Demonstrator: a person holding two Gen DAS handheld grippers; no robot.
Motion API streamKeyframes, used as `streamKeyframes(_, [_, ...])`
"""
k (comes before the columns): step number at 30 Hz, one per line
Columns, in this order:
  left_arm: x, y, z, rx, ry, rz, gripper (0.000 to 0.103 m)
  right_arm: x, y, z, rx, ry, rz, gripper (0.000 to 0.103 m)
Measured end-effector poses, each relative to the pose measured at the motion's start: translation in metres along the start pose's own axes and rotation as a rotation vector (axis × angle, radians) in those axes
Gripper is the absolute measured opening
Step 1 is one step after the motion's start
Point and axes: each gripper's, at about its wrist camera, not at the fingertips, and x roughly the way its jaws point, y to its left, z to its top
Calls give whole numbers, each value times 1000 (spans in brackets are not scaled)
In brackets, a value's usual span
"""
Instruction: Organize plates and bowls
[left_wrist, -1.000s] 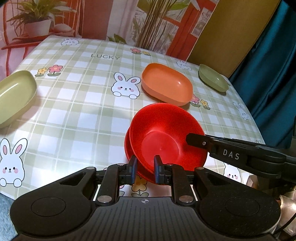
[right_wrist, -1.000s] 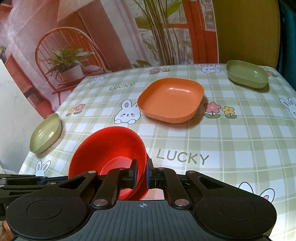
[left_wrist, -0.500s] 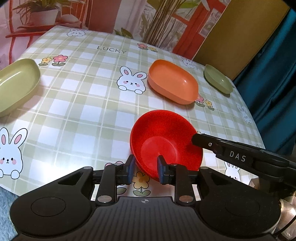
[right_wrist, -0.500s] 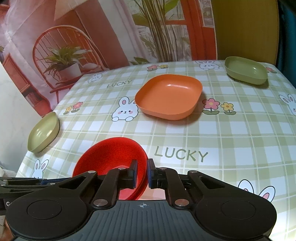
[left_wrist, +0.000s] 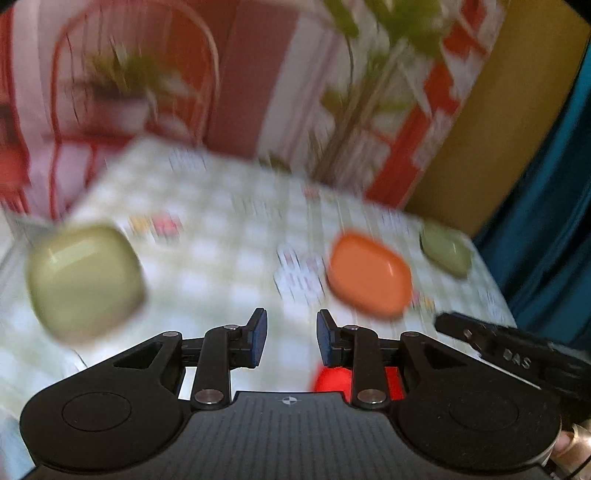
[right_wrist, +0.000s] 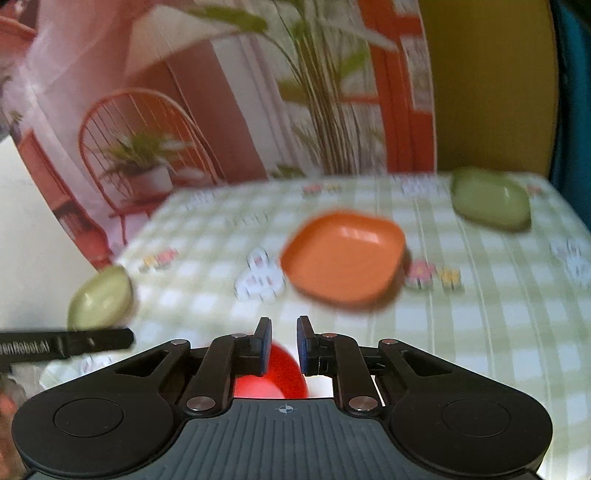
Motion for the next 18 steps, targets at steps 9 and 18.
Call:
streamKeyframes(9, [-57, 43, 71, 60, -219, 176, 31, -11, 50, 59, -50, -159, 116, 15])
streamKeyframes(18, [-65, 111, 111, 62, -294, 358, 32, 45, 127, 83, -200, -167, 216, 19])
